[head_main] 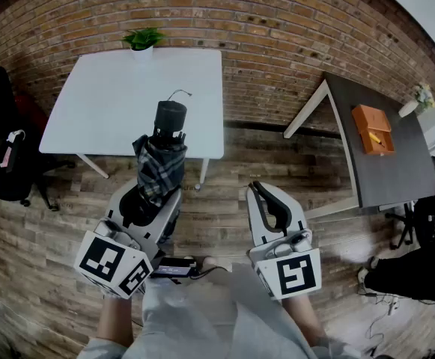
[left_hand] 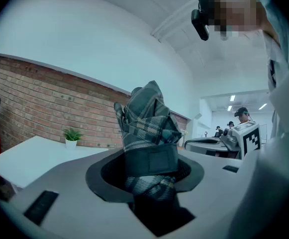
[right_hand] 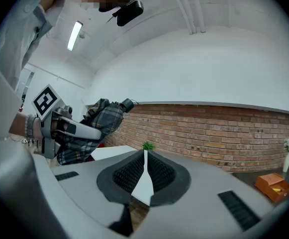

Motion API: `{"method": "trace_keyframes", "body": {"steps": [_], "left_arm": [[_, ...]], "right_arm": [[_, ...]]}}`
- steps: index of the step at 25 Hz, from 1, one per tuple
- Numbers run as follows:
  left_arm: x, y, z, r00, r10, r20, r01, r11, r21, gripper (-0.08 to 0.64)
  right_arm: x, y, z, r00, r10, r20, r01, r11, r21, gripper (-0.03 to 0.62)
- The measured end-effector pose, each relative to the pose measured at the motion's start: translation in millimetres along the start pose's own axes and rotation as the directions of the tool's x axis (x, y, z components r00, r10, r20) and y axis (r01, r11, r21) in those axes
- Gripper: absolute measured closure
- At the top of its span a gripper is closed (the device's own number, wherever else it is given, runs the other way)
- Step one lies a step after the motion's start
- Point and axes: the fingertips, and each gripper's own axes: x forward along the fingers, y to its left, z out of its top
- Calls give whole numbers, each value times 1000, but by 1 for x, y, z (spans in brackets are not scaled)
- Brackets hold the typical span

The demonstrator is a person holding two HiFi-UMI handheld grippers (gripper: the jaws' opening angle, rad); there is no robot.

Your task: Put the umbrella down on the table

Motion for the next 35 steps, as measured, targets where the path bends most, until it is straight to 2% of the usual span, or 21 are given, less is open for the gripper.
{"method": "trace_keyframes", "body": {"steps": [12, 17, 35], "left_arm": [[1, 4, -4, 1000, -2, -16, 2, 1000, 4, 353], [1, 5, -5, 1000, -3, -20, 3, 1000, 6, 353], [-3, 6, 0, 999, -26, -20, 27, 999, 30, 353]], "right_arm": [[6, 2, -5, 1000, 3, -14, -3, 1000, 2, 540], [5, -2, -5, 1000, -5, -8, 5, 999, 49, 540], [8, 5, 2, 1000, -28, -11, 28, 999, 36, 540]]}}
